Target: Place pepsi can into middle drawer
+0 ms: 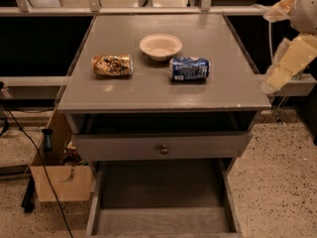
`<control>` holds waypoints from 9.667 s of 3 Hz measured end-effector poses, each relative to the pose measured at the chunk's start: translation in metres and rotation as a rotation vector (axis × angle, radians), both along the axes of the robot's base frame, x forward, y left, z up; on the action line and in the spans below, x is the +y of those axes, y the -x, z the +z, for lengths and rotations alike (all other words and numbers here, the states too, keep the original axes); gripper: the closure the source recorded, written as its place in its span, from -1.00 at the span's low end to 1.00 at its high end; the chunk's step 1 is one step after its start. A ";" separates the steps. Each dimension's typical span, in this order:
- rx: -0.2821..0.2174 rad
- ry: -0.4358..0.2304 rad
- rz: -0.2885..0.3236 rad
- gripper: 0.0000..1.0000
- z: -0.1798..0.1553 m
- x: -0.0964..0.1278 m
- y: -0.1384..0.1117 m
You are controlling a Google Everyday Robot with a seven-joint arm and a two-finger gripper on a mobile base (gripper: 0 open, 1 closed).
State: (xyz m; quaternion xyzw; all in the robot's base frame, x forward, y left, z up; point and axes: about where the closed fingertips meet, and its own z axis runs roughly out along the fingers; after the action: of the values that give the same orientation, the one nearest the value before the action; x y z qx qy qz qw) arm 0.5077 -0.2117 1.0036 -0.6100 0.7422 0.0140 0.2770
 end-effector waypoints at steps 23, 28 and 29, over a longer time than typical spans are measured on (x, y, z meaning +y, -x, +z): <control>0.214 -0.253 -0.038 1.00 -0.117 0.058 -0.104; 0.252 -0.321 -0.112 1.00 -0.164 0.040 0.065; 0.320 -0.374 -0.110 1.00 -0.203 0.051 0.103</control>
Offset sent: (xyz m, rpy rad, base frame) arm 0.0839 0.0180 0.0173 0.3508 -0.0041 0.1241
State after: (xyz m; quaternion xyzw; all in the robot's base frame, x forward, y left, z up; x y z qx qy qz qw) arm 0.4047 -0.1608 0.8004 -0.4968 0.7932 0.2324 0.2645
